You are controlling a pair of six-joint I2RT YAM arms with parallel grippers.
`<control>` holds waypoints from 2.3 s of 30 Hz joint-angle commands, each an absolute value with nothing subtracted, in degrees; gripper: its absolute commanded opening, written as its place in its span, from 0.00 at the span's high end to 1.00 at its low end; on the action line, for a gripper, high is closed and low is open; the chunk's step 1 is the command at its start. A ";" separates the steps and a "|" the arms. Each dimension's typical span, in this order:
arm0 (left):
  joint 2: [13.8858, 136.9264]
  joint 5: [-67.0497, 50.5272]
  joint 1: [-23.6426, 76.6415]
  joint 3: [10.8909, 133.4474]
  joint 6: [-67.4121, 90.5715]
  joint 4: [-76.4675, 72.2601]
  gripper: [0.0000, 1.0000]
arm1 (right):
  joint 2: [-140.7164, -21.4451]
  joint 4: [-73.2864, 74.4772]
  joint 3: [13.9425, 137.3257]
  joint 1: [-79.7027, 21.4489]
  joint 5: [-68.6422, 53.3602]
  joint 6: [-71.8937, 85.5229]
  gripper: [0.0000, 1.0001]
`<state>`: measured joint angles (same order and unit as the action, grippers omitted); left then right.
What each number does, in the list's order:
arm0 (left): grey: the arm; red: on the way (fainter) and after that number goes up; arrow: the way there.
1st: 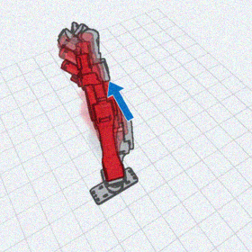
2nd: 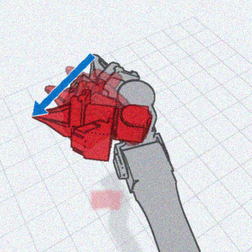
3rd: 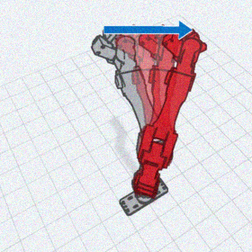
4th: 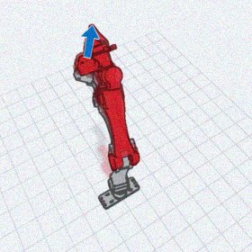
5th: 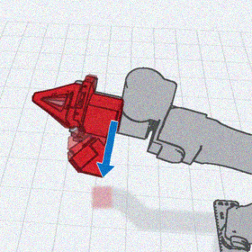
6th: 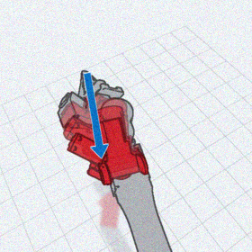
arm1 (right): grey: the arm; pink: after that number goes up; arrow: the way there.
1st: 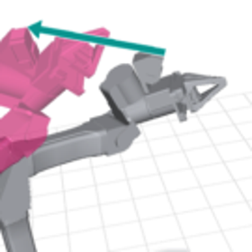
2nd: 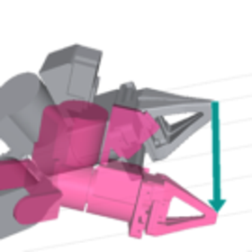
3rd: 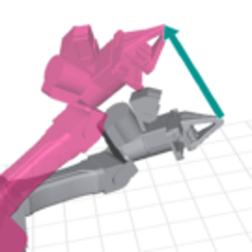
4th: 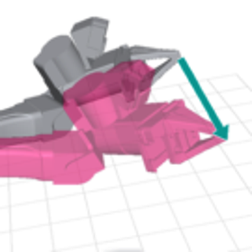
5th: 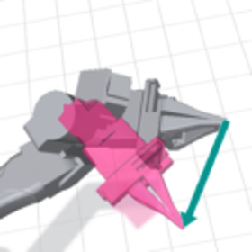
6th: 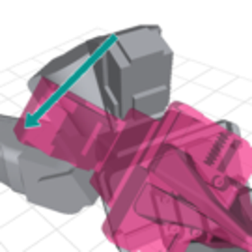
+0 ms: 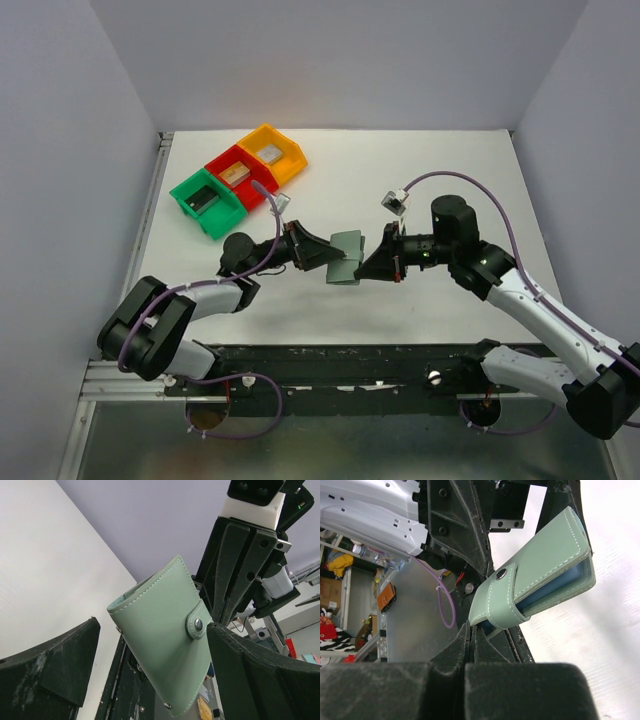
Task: Take the credit cards out of the card holder
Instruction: Pick up the card holder from the center of the board, then open the card holder.
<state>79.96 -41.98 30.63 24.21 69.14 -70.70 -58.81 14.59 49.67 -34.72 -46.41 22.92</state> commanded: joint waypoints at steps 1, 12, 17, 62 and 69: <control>80.95 -44.21 30.94 24.43 70.57 -77.94 0.01 | -58.27 13.80 51.33 -35.33 -48.16 22.59 0.99; 83.32 -46.85 31.03 24.43 75.76 -91.32 0.17 | -59.41 12.39 49.31 -35.42 -47.29 22.50 0.99; 81.65 -45.79 30.76 23.64 75.50 -91.41 0.20 | -59.59 13.09 48.69 -35.42 -45.97 21.71 0.99; 72.42 -46.14 29.36 24.00 71.02 -80.42 0.61 | -61.00 13.27 45.97 -35.42 -44.30 20.13 0.99; 69.88 -46.41 29.35 24.96 67.51 -73.40 0.74 | -59.94 16.08 47.72 -35.42 -42.10 20.48 0.72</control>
